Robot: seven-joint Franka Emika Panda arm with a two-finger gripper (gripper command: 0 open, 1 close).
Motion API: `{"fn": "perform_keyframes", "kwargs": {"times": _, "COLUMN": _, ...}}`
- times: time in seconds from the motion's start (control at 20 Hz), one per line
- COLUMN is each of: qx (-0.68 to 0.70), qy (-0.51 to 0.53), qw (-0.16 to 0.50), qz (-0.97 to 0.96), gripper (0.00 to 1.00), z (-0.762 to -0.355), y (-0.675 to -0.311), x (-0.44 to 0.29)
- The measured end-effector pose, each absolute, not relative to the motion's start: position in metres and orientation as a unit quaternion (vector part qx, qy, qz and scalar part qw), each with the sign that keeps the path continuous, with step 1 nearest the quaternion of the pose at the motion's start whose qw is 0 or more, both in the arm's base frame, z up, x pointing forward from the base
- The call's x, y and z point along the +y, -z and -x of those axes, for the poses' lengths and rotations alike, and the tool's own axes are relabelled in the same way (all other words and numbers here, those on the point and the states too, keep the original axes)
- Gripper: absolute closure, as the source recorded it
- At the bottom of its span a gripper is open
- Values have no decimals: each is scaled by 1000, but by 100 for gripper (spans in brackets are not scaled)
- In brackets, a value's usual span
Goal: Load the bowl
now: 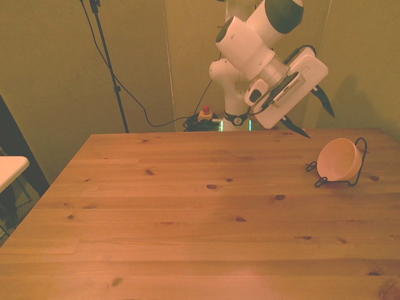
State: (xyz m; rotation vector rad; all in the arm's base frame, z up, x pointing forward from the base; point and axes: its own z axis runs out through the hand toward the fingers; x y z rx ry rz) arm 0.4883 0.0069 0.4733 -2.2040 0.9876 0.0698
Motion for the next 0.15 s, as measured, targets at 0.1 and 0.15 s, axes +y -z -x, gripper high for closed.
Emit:
{"fn": "perform_keyframes", "kwargs": {"times": 0.1, "qx": 404, "qy": -11, "qw": 314, "qz": 859, "gripper": 0, "z": -472, "y": -481, "x": 2}}
{"fn": "perform_keyframes", "kwargs": {"times": 0.15, "qx": 415, "qy": -3, "qw": 294, "qz": 861, "gripper": 0, "z": -463, "y": -483, "x": 0}}
